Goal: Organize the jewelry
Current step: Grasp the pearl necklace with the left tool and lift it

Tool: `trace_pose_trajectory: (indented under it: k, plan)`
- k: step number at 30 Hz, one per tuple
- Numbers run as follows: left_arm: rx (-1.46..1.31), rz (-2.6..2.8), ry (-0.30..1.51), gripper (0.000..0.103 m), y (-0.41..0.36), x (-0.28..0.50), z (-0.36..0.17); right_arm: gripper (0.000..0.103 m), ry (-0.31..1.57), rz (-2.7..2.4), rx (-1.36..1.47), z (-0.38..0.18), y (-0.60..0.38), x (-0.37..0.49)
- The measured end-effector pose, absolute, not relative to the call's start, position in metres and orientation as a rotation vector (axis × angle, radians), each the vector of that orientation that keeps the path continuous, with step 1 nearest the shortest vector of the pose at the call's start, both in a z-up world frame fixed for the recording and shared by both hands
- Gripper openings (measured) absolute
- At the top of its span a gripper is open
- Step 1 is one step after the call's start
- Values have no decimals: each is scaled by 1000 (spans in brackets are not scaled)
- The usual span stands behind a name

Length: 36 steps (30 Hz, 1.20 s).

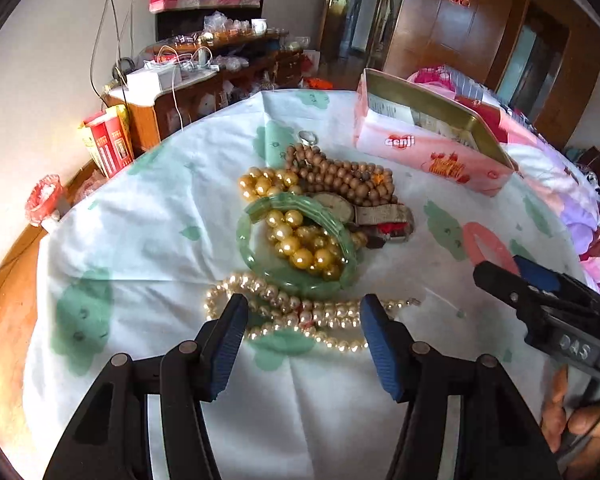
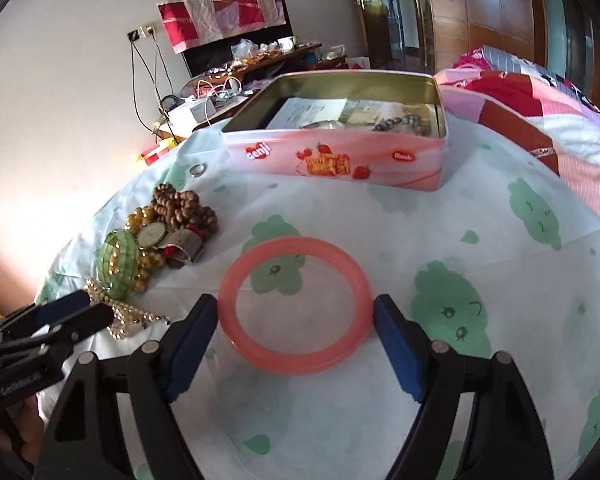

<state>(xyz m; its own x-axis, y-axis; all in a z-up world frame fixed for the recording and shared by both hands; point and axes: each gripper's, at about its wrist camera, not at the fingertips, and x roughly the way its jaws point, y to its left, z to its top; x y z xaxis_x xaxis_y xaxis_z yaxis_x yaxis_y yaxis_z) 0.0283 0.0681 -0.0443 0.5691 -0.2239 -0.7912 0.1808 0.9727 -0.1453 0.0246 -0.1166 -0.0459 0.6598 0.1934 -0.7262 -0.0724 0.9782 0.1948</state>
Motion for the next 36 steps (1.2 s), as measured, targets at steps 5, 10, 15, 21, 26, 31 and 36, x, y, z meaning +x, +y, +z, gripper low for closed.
trace_pose_trajectory:
  k: [5, 10, 15, 21, 26, 31, 36]
  plan:
    - [-45, -218, 932, 52, 69, 29, -43, 82, 835, 160, 137, -45, -113, 26]
    - [-13, -246, 923, 27, 81, 21, -40, 82, 840, 160, 156, -46, -117, 25]
    - [90, -288, 879, 0, 88, -6, -35, 82, 838, 162, 157, -46, -118, 24]
    - [115, -341, 772, 0, 94, -26, -23, 82, 818, 167, 158, -43, -118, 22]
    - [175, -414, 747, 2, 87, -22, -7, 82, 809, 176, 143, -42, -115, 21]
    - [288, -393, 811, 7, 83, -2, -24, 82, 814, 173, 159, -43, -119, 22]
    - [243, -447, 839, 11, 86, 2, -28, 82, 821, 174, 165, -44, -121, 23]
